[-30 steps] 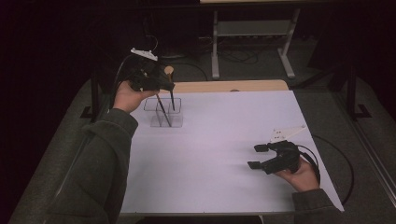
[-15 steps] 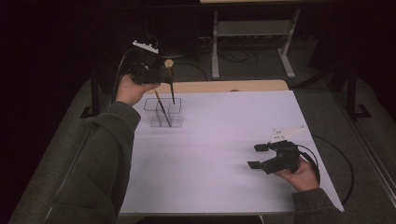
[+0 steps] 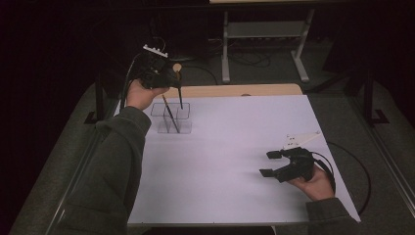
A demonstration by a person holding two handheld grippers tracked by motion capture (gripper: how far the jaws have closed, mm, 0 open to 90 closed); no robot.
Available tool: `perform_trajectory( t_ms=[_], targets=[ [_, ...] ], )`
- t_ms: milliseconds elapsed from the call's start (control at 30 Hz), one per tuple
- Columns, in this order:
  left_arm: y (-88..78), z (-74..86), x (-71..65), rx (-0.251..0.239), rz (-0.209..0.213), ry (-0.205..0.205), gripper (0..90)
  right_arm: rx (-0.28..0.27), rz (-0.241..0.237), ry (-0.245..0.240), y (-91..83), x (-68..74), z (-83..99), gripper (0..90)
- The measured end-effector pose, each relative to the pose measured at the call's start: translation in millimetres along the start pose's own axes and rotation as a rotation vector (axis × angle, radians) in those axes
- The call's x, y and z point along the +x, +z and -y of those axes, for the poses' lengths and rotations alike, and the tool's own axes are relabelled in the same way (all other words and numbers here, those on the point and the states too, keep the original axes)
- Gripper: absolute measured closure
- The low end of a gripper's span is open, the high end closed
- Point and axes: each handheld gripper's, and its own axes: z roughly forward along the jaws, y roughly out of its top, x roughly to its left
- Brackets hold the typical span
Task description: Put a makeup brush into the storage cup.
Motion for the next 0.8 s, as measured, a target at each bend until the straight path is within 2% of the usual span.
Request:
perform_trajectory(
  t_ms=[200, 567, 800],
  targets=[
    [3.8, 2.0, 2.6, -0.002, -0.017, -0.014, 83.0, -0.005, 0.003, -0.001, -1.6, -0.9, 0.6, 24.1],
    [13.1, 5.0, 3.3, 0.006, -0.011, -0.026, 83.0, -0.015, 0.004, 0.005, -3.6, -0.5, 1.1, 24.0],
    [19.1, 15.4, 6.5, 0.007, -0.013, -0.046, 83.0, -0.015, 0.005, 0.003, -3.8, -0.3, 1.5, 24.0]
  ],
)
